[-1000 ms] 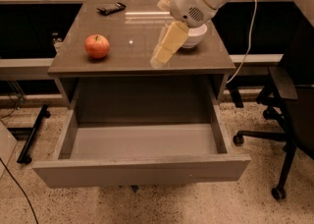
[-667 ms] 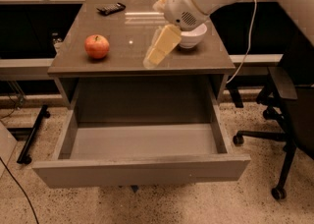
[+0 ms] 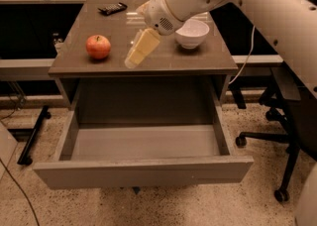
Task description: Place apple into top drawer
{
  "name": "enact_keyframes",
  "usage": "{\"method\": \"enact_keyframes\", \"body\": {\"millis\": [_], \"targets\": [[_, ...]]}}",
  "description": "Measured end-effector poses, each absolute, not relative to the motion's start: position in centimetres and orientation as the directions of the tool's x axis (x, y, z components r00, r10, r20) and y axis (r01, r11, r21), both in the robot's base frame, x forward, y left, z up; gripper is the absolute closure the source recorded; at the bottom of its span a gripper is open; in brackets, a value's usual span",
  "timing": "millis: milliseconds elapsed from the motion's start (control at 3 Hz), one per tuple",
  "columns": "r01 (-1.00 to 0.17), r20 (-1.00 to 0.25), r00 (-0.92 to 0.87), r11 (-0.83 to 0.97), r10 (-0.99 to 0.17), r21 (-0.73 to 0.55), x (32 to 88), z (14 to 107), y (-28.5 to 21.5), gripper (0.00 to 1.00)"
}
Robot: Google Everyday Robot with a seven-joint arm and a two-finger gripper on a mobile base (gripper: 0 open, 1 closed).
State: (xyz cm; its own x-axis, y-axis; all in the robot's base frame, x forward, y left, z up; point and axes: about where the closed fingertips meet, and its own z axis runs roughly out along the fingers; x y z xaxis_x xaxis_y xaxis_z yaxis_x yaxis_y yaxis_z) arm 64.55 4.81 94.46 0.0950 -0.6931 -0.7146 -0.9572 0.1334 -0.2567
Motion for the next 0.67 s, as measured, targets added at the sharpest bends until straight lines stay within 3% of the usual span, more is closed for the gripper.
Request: {"method": "enact_keyframes", "body": {"millis": [667], "targets": [[-0.967, -0.770, 0.108, 0.113, -0.629, -0.229, 68.9, 92.2, 10.0, 0.00]]}}
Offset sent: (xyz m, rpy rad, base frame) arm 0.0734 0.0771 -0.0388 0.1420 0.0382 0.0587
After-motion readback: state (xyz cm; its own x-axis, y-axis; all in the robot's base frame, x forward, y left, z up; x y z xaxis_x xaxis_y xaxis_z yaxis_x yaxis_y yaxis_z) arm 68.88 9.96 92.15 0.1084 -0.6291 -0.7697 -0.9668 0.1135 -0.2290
